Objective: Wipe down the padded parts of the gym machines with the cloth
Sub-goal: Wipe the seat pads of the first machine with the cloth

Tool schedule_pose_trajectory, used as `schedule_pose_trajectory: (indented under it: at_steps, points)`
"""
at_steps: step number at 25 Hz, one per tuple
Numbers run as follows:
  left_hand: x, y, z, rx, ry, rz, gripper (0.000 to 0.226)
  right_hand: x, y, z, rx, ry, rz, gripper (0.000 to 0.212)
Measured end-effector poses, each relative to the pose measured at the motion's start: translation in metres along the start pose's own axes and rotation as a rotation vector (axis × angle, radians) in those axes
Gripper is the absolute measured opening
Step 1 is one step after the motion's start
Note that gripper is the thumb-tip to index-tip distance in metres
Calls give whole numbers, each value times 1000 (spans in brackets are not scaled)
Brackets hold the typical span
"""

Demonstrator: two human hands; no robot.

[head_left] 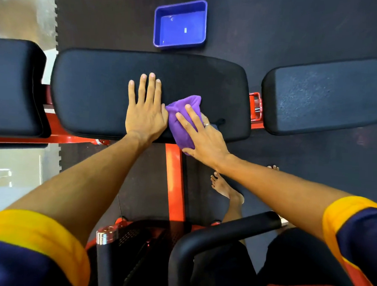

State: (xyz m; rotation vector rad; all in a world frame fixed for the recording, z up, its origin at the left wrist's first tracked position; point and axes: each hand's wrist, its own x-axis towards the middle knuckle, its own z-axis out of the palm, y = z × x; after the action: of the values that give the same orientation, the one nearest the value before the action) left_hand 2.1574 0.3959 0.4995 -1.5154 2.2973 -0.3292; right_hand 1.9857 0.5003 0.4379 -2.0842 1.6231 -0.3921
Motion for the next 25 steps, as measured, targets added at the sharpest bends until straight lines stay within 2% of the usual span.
schedule_pose_trajectory:
  at_steps: [7, 11, 14, 16, 18, 22, 23, 25]
  points:
    - [-1, 1, -2, -8, 29, 4, 68, -49, 68, 18, 26, -16, 175, 119]
    - [0, 2, -2, 0, 17, 1, 69, -19, 31, 9, 87, 35, 32, 116]
    - [0, 2, -1, 19, 5, -3, 67, 9, 3, -4, 172, -16, -50, 116]
    - [0, 1, -1, 4, 16, 0, 67, 8, 15, -11, 179, -45, -52, 114]
    - [0, 1, -2, -15, 29, 0, 68, -8, 46, -12, 193, -104, 46, 115]
    - [0, 3, -1, -3, 38, 1, 68, -43, 95, -5, 395, -200, 498, 124]
    - [-2, 2, -2, -6, 35, 5, 67, -42, 94, -4, 453, -197, 545, 118]
    - [-2, 2, -4, -8, 33, 8, 67, -25, 82, -3, 516, -115, 534, 92]
